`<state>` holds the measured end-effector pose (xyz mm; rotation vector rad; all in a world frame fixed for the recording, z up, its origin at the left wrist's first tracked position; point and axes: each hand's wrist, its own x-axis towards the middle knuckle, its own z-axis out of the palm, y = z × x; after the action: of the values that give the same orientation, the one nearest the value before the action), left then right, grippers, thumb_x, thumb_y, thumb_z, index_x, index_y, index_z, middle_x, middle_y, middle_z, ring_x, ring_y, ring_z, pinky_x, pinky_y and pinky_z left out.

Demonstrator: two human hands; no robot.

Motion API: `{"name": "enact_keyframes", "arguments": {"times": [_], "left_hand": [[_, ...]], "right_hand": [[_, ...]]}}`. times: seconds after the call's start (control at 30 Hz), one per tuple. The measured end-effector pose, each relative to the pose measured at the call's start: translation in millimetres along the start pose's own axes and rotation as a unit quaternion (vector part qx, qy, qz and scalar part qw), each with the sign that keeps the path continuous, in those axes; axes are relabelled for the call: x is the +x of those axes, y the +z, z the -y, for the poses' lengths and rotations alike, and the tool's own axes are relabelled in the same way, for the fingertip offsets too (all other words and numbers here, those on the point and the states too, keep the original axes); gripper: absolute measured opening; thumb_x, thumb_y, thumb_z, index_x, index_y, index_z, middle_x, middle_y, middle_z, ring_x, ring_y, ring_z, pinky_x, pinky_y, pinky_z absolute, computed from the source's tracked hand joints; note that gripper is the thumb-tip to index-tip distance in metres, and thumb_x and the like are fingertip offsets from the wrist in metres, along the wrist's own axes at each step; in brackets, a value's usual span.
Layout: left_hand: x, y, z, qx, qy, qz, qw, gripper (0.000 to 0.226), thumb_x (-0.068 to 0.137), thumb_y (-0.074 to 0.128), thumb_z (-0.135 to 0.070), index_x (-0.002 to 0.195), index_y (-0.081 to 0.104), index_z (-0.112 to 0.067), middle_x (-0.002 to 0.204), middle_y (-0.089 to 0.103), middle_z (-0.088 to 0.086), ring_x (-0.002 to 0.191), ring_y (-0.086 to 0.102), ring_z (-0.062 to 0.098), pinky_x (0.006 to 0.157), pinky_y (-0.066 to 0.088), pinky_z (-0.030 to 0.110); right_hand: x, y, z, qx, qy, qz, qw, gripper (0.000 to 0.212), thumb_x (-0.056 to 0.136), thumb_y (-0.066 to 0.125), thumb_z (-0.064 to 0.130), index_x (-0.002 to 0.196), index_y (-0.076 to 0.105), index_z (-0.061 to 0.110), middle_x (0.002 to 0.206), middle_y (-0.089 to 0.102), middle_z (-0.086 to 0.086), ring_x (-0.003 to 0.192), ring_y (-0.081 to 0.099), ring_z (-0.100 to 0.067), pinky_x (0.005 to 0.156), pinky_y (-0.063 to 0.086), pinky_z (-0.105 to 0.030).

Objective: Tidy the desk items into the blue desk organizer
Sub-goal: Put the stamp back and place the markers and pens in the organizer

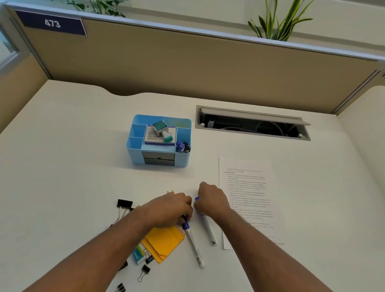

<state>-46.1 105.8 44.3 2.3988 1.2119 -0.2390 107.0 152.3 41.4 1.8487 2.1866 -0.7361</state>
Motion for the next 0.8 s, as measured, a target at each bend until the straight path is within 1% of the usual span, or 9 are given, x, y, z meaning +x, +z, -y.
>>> {"name": "enact_keyframes", "arguments": {"times": [0.13,0.23,0.3,0.37,0.47,0.53,0.6,0.7,0.8], "left_hand": [[0,-23,1,-0.066,-0.062,0.026,0.996,0.015,0.097,0.056,-0.026,0.111,0.059,-0.026,0.109,0.061,-0.005,0.097,0.053,0.014,0.083,0.047,0.033],[-8,-66,4,-0.170,-0.102,-0.027,0.980,0.015,0.098,0.054,-0.022,0.110,0.060,-0.028,0.102,0.064,-0.013,0.094,0.058,0.006,0.086,0.051,0.032],[-17,-96,10,-0.202,-0.102,-0.110,0.968,0.017,0.099,0.053,-0.021,0.111,0.062,-0.028,0.101,0.063,-0.016,0.094,0.058,0.001,0.086,0.052,0.029],[-26,-121,15,-0.217,-0.095,-0.234,0.943,0.019,0.099,0.053,-0.016,0.114,0.063,-0.022,0.105,0.062,-0.010,0.095,0.059,0.005,0.086,0.052,0.024],[-33,-146,21,-0.169,-0.077,-0.463,0.867,0.023,0.097,0.057,-0.009,0.119,0.062,-0.011,0.109,0.062,-0.002,0.094,0.060,0.009,0.083,0.050,0.013],[-31,-152,27,-0.139,-0.086,-0.544,0.823,0.020,0.095,0.061,-0.010,0.115,0.061,-0.008,0.109,0.065,0.002,0.095,0.061,0.012,0.081,0.050,0.010],[-25,-151,32,-0.129,-0.108,-0.563,0.809,0.019,0.094,0.065,-0.015,0.112,0.061,-0.009,0.109,0.068,0.004,0.099,0.063,0.016,0.078,0.051,0.010],[-11,-141,35,-0.124,-0.124,-0.557,0.812,0.019,0.093,0.066,-0.016,0.110,0.060,-0.009,0.105,0.070,0.007,0.097,0.065,0.017,0.073,0.049,0.009],[1,-129,37,-0.109,-0.143,-0.547,0.818,0.017,0.093,0.065,-0.018,0.106,0.059,-0.010,0.098,0.069,0.009,0.090,0.067,0.019,0.074,0.058,0.021]], "right_hand": [[2,-15,-4,0.070,0.021,-0.045,0.996,0.017,0.086,0.055,0.018,0.101,0.051,0.012,0.096,0.062,-0.008,0.082,0.056,-0.026,0.066,0.041,-0.031],[5,-34,-2,0.142,0.042,-0.128,0.981,0.015,0.087,0.057,0.019,0.101,0.053,0.015,0.091,0.060,-0.003,0.079,0.057,-0.022,0.065,0.044,-0.033],[7,-48,2,0.211,0.045,-0.208,0.954,0.014,0.089,0.059,0.017,0.100,0.052,0.019,0.093,0.061,-0.001,0.077,0.056,-0.017,0.065,0.048,-0.032],[7,-62,8,0.275,0.027,-0.298,0.914,0.015,0.092,0.059,0.015,0.104,0.053,0.021,0.096,0.060,0.002,0.076,0.055,-0.011,0.063,0.045,-0.022],[7,-82,19,0.314,-0.045,-0.425,0.848,0.018,0.095,0.060,0.012,0.111,0.057,0.019,0.101,0.061,0.003,0.087,0.058,-0.010,0.073,0.050,-0.020],[8,-92,27,0.311,-0.088,-0.470,0.821,0.022,0.096,0.062,0.012,0.117,0.059,0.016,0.108,0.063,0.002,0.096,0.057,-0.009,0.082,0.049,-0.016],[8,-97,36,0.307,-0.123,-0.477,0.814,0.022,0.096,0.063,0.013,0.117,0.060,0.015,0.109,0.062,0.002,0.098,0.055,-0.008,0.080,0.045,-0.009],[9,-96,46,0.297,-0.165,-0.465,0.818,0.019,0.095,0.062,0.011,0.114,0.060,0.012,0.107,0.062,-0.002,0.098,0.055,-0.009,0.077,0.041,-0.002],[12,-88,50,0.285,-0.184,-0.448,0.827,0.018,0.094,0.063,0.009,0.112,0.061,0.010,0.107,0.063,-0.005,0.099,0.057,-0.011,0.079,0.041,0.000]]}}
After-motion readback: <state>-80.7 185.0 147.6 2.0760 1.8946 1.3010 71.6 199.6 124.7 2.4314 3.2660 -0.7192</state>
